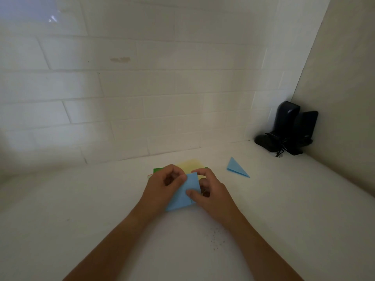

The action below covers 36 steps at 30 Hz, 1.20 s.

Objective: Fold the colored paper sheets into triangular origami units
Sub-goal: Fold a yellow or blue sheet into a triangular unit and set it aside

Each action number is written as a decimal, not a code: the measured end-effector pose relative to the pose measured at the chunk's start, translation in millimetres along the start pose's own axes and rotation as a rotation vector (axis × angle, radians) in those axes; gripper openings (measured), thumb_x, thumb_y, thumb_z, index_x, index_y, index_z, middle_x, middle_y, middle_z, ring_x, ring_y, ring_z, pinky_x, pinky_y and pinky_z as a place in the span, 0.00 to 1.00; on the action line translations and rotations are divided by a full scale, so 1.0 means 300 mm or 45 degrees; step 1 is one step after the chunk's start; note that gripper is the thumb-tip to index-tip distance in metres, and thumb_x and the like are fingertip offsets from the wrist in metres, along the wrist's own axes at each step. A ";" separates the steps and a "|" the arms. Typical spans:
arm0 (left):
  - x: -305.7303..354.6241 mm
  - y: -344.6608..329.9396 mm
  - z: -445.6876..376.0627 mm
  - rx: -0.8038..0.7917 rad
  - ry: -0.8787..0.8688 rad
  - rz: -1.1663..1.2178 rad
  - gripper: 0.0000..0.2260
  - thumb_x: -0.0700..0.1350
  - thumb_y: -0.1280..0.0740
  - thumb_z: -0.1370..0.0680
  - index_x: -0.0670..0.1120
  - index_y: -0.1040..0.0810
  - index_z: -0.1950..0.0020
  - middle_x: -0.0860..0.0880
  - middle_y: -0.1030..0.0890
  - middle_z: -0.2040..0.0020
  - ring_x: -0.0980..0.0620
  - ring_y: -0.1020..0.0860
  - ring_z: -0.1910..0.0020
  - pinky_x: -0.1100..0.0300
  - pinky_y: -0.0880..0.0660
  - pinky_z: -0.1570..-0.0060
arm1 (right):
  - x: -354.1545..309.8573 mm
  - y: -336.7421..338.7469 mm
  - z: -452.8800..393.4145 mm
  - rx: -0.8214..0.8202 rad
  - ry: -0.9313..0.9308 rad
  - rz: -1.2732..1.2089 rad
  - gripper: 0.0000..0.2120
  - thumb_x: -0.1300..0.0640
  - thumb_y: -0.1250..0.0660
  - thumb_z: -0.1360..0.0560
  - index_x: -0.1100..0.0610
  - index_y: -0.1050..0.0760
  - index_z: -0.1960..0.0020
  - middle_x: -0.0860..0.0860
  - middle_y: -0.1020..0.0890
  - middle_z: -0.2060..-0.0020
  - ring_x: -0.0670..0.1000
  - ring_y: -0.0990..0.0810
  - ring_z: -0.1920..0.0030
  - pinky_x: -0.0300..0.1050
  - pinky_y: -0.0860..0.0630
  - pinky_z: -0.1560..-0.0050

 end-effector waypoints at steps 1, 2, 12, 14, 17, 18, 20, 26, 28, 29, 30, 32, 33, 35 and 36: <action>-0.006 0.004 -0.001 0.022 0.022 0.024 0.04 0.43 0.30 0.18 0.46 0.19 0.53 0.46 0.18 0.59 0.57 0.23 0.63 0.66 0.28 0.61 | 0.000 0.000 0.000 -0.009 -0.012 -0.015 0.19 0.56 0.26 0.23 0.47 0.29 0.37 0.49 0.16 0.63 0.46 0.22 0.65 0.37 0.27 0.64; -0.013 0.006 -0.003 0.046 0.053 0.040 0.04 0.43 0.31 0.18 0.46 0.20 0.53 0.46 0.18 0.59 0.56 0.23 0.62 0.65 0.27 0.61 | 0.004 0.000 -0.001 -0.003 -0.019 -0.012 0.19 0.56 0.26 0.23 0.46 0.29 0.37 0.51 0.16 0.62 0.50 0.21 0.64 0.39 0.27 0.62; -0.036 0.000 -0.005 0.022 0.264 0.293 0.03 0.38 0.33 0.18 0.37 0.23 0.48 0.35 0.16 0.58 0.37 0.15 0.65 0.47 0.16 0.60 | 0.037 0.028 -0.011 0.260 -0.125 -0.119 0.15 0.61 0.28 0.22 0.48 0.26 0.39 0.40 0.22 0.65 0.40 0.23 0.63 0.35 0.26 0.61; -0.042 0.002 -0.008 0.037 0.284 0.330 0.03 0.37 0.33 0.18 0.37 0.23 0.49 0.38 0.17 0.59 0.39 0.15 0.64 0.44 0.15 0.58 | 0.033 0.024 -0.010 0.248 -0.137 -0.161 0.13 0.62 0.29 0.23 0.48 0.25 0.42 0.45 0.19 0.62 0.46 0.20 0.62 0.40 0.24 0.60; -0.045 -0.002 -0.009 0.042 0.298 0.401 0.01 0.35 0.32 0.19 0.37 0.23 0.49 0.36 0.19 0.57 0.42 0.16 0.60 0.48 0.15 0.56 | 0.030 0.022 -0.008 0.244 -0.130 -0.172 0.11 0.62 0.30 0.22 0.48 0.25 0.47 0.49 0.17 0.55 0.53 0.20 0.63 0.46 0.24 0.62; -0.043 -0.007 -0.009 0.025 0.298 0.415 0.02 0.35 0.31 0.19 0.37 0.22 0.49 0.35 0.19 0.55 0.42 0.15 0.59 0.50 0.15 0.56 | 0.030 0.023 -0.007 0.245 -0.127 -0.162 0.10 0.62 0.30 0.22 0.48 0.25 0.47 0.49 0.17 0.55 0.56 0.20 0.63 0.47 0.25 0.62; -0.039 -0.015 -0.006 -0.022 0.280 0.389 0.04 0.35 0.30 0.20 0.37 0.20 0.46 0.35 0.17 0.52 0.42 0.14 0.56 0.53 0.16 0.56 | 0.025 0.024 -0.005 0.236 -0.114 -0.142 0.09 0.62 0.30 0.22 0.49 0.25 0.49 0.50 0.18 0.55 0.61 0.18 0.60 0.47 0.26 0.63; -0.031 -0.015 -0.001 -0.067 0.269 0.430 0.04 0.35 0.32 0.19 0.38 0.21 0.45 0.41 0.16 0.57 0.46 0.14 0.59 0.56 0.17 0.58 | -0.003 0.024 0.001 0.164 -0.022 -0.149 0.11 0.66 0.33 0.21 0.50 0.22 0.47 0.46 0.17 0.55 0.59 0.17 0.57 0.44 0.26 0.63; -0.027 -0.016 -0.003 -0.075 0.284 0.451 0.04 0.34 0.35 0.18 0.38 0.20 0.46 0.40 0.16 0.57 0.46 0.15 0.60 0.56 0.18 0.59 | -0.004 0.025 0.000 0.159 -0.009 -0.152 0.12 0.66 0.34 0.21 0.49 0.22 0.47 0.45 0.17 0.54 0.59 0.18 0.56 0.46 0.25 0.62; -0.023 -0.017 -0.004 -0.076 0.287 0.453 0.05 0.34 0.35 0.18 0.38 0.20 0.46 0.41 0.16 0.58 0.46 0.15 0.60 0.56 0.17 0.59 | -0.003 0.025 0.000 0.160 -0.003 -0.150 0.12 0.65 0.34 0.20 0.49 0.21 0.47 0.45 0.17 0.54 0.60 0.18 0.55 0.48 0.25 0.61; -0.022 -0.017 -0.005 -0.077 0.285 0.454 0.05 0.33 0.36 0.18 0.38 0.20 0.46 0.42 0.16 0.59 0.46 0.16 0.60 0.55 0.17 0.60 | -0.001 0.024 -0.001 0.163 -0.001 -0.149 0.12 0.65 0.34 0.20 0.48 0.21 0.47 0.45 0.17 0.53 0.60 0.18 0.55 0.49 0.25 0.60; -0.018 -0.016 -0.005 -0.078 0.273 0.467 0.06 0.32 0.37 0.18 0.38 0.21 0.46 0.42 0.18 0.61 0.45 0.18 0.62 0.52 0.18 0.63 | 0.002 0.024 -0.003 0.168 0.000 -0.142 0.13 0.65 0.35 0.20 0.47 0.21 0.48 0.45 0.17 0.53 0.62 0.19 0.56 0.50 0.26 0.61; -0.015 -0.015 -0.004 -0.077 0.262 0.476 0.06 0.32 0.37 0.18 0.37 0.21 0.46 0.41 0.19 0.61 0.44 0.19 0.64 0.51 0.18 0.64 | 0.004 0.025 -0.004 0.169 0.001 -0.140 0.13 0.66 0.35 0.20 0.47 0.21 0.48 0.45 0.17 0.54 0.62 0.20 0.57 0.49 0.27 0.61; -0.012 -0.014 -0.002 -0.071 0.233 0.473 0.05 0.32 0.37 0.17 0.38 0.22 0.46 0.40 0.21 0.60 0.43 0.20 0.66 0.51 0.20 0.66 | 0.005 0.026 -0.005 0.169 0.003 -0.152 0.13 0.66 0.36 0.20 0.48 0.21 0.48 0.45 0.17 0.54 0.59 0.21 0.61 0.45 0.28 0.63; -0.012 -0.014 -0.003 -0.067 0.223 0.467 0.05 0.32 0.37 0.17 0.38 0.22 0.47 0.40 0.21 0.60 0.44 0.21 0.67 0.51 0.20 0.66 | 0.005 0.026 -0.006 0.171 0.004 -0.164 0.13 0.67 0.36 0.20 0.48 0.22 0.49 0.45 0.18 0.55 0.55 0.22 0.63 0.43 0.28 0.63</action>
Point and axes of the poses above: each hand's wrist, its own z-axis away from the middle knuckle, its own y-axis out of the back of the hand, x = y × z, the point moved 3 cm from there along -z, towards the middle knuckle
